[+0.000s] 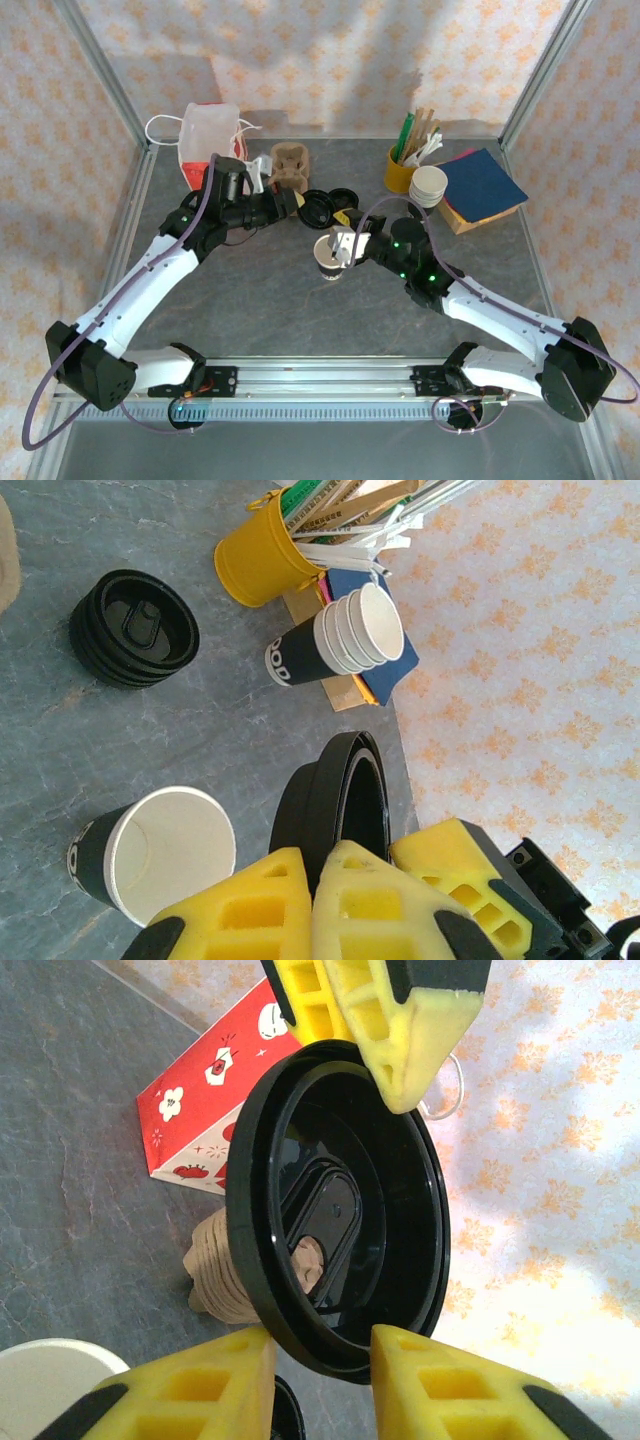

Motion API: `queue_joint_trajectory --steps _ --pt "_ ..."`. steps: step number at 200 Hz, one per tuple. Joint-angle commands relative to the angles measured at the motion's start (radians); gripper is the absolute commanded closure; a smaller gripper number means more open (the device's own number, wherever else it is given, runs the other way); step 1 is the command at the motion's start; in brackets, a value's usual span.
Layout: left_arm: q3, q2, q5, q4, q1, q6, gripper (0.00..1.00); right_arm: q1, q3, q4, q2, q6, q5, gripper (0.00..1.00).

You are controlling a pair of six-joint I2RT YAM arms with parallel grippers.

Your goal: Pack the takeout coffee

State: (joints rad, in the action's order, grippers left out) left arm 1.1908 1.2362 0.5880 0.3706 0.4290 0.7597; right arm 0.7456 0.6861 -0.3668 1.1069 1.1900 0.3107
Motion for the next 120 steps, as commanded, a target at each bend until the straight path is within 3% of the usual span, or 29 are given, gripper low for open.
queue_joint_trajectory --steps 1,120 --pt "-0.009 -0.026 0.025 -0.032 -0.008 0.013 0.97 0.012 0.023 -0.053 0.004 -0.014 0.001 0.71" --pt "-0.038 -0.032 0.062 -0.071 -0.009 0.047 0.96 0.015 0.009 -0.092 -0.026 -0.046 0.037 0.77"
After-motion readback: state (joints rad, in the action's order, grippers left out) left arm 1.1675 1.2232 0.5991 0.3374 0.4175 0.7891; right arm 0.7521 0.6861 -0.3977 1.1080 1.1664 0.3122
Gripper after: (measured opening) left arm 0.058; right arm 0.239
